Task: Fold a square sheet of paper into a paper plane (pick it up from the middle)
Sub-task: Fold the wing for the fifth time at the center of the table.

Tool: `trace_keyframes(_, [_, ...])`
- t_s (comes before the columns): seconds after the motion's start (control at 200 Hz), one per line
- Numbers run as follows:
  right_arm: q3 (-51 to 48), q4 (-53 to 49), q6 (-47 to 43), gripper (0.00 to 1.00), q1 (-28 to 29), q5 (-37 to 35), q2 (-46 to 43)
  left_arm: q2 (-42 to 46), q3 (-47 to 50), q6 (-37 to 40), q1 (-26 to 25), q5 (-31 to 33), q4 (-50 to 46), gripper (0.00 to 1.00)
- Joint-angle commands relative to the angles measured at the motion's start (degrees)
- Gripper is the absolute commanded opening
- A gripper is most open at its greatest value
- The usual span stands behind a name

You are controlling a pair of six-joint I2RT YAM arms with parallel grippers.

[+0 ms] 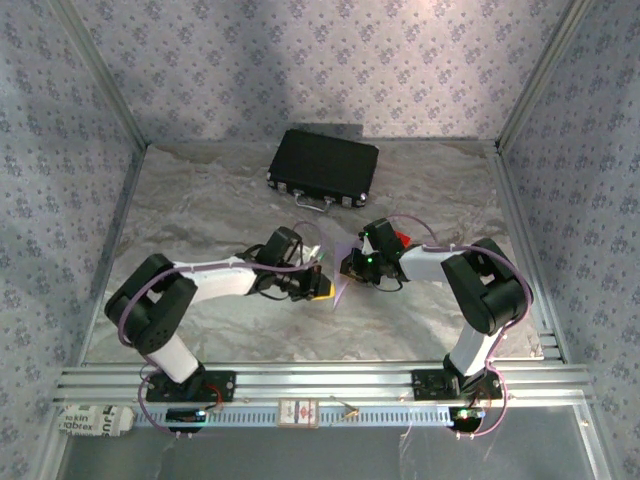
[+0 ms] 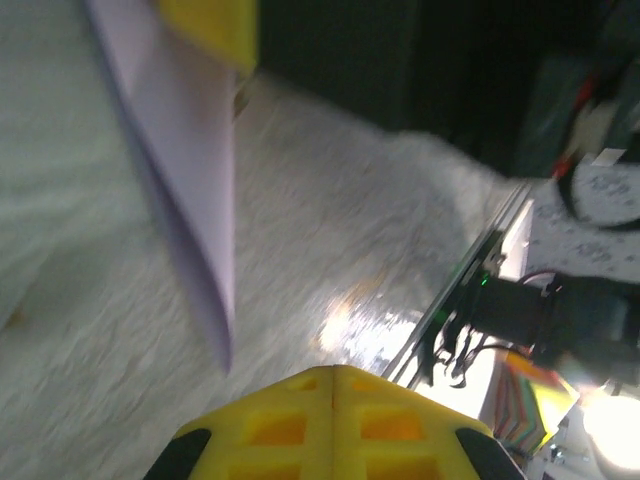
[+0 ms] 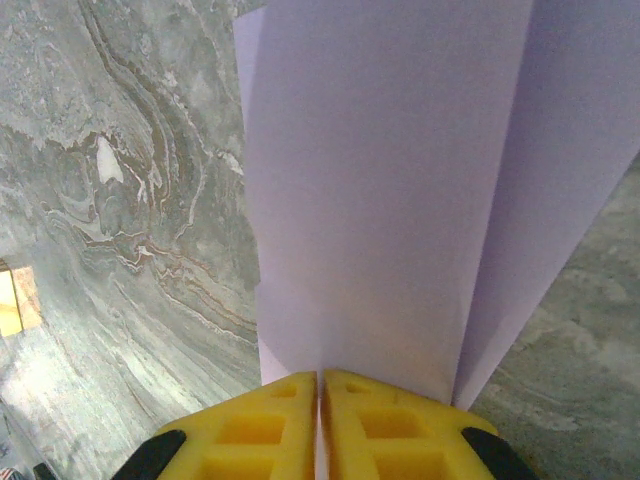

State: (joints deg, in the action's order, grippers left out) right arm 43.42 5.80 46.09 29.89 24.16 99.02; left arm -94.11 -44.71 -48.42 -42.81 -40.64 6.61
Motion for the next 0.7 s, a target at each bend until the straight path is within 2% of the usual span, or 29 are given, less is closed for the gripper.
trace_keyframes(0.0, [-1.1,-6.6,0.41,0.13,-0.1,-7.02,3.73,-2.99,-2.61,-3.52,-0.03,0.11,5.61,0.0])
trace_keyframes(0.515, [-1.86,-5.81,1.01,0.13,-0.1,-6.76,3.19,-12.09,-6.65,-5.63,-0.45,-1.71,9.88,0.02])
trace_keyframes(0.695, [-2.02,-5.83,0.99,0.13,-0.18,-6.76,3.34,-14.19,-7.19,-4.44,-0.87,-1.57,8.61,0.02])
